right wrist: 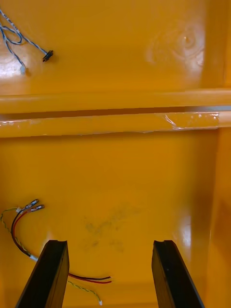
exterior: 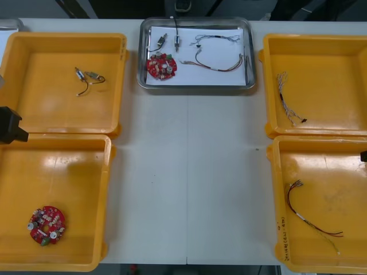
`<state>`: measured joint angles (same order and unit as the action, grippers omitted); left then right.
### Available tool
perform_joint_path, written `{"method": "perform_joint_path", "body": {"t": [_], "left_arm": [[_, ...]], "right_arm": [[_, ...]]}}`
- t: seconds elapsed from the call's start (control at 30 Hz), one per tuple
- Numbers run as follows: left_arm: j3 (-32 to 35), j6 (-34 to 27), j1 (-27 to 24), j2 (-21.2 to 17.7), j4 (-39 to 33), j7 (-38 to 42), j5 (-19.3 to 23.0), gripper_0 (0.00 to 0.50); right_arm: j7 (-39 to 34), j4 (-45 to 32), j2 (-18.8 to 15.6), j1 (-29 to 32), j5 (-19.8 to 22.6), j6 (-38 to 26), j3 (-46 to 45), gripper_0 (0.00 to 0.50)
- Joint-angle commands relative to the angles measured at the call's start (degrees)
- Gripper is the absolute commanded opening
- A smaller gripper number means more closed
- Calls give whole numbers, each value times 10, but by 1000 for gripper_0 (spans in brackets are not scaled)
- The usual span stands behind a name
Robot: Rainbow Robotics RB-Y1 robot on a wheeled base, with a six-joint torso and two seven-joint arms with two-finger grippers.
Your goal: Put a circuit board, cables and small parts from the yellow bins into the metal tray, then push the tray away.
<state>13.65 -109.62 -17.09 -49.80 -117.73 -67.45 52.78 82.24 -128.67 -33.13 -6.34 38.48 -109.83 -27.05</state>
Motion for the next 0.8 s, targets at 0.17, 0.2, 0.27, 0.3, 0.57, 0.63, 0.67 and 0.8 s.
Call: {"method": "perform_joint_path", "body": {"t": [0.17,0.2,0.27,0.3,0.57,0.63,0.67,0.8], "left_arm": [[17,-4,7,-26,-9,-41,4,500],[17,-4,7,-26,-9,-41,4,500],[17,-4,7,-26,-9,-41,4,500],[17,-4,7,-26,-9,-41,4,500],[17,-4,7,-26,-9,-41,4,500],[17,-4,7,-26,-9,-41,4,500],[17,-4,7,-26,-9,-41,4,500],[17,-4,7,-26,-9,-41,4,500]], "right_arm": [[-35,-19,8,13,7,-2,-29,500],[-35,-19,8,13,7,-2,-27,500],[-33,-19,8,14,7,-2,-24,500],[-32,-19,9,16,7,-2,-20,500],[-32,-21,8,19,5,-2,-12,500],[-32,-21,8,19,5,-2,-12,500],[-32,-21,8,19,5,-2,-12,500],[-32,-21,8,19,5,-2,-12,500]]}}
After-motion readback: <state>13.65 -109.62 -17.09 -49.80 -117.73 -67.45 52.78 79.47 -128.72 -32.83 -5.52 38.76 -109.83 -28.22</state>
